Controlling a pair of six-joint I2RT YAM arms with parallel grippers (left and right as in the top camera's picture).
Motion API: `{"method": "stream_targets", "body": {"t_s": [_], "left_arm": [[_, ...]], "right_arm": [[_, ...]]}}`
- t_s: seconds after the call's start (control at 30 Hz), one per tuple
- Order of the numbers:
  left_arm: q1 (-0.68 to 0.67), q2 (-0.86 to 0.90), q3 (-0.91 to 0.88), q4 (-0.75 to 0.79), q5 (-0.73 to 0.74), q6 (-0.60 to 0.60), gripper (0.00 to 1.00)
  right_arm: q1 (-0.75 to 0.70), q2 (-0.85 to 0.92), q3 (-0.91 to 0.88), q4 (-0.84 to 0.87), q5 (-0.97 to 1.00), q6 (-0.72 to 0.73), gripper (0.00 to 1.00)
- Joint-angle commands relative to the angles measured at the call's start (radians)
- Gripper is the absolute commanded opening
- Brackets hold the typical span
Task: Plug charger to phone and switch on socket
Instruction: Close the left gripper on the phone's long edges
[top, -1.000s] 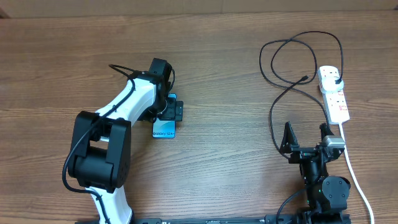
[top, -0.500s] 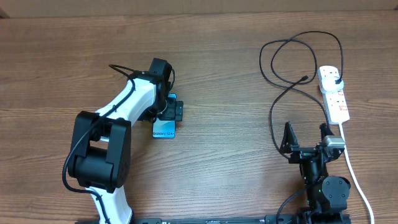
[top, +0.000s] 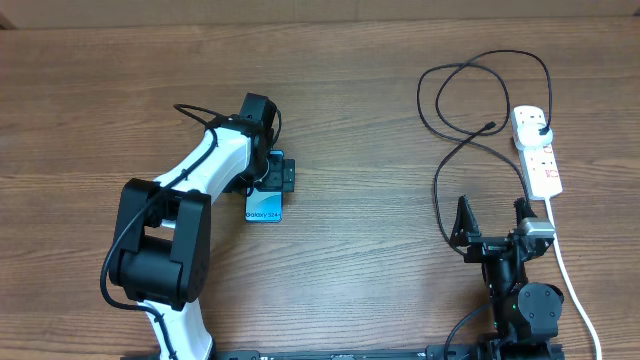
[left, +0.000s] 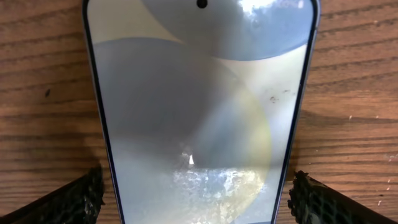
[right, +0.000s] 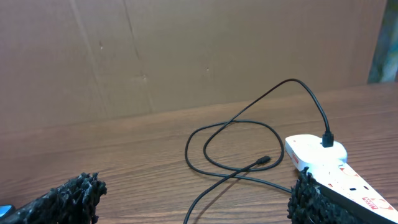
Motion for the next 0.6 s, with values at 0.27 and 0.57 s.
{"method": "stream_targets", "body": {"t_s": [0.27, 0.57], "left_arm": [[-0.003, 0.01, -0.023, -0.012, 0.013, -0.075, 1.0], [-0.002, 0.01, -0.023, -0.051, -0.019, -0.084, 1.0]], "right_arm": [[0.004, -0.005, -0.011, 0.003, -0.003, 0.001, 1.0], [0.004, -0.005, -0.011, 0.003, -0.003, 0.001, 1.0]]}}
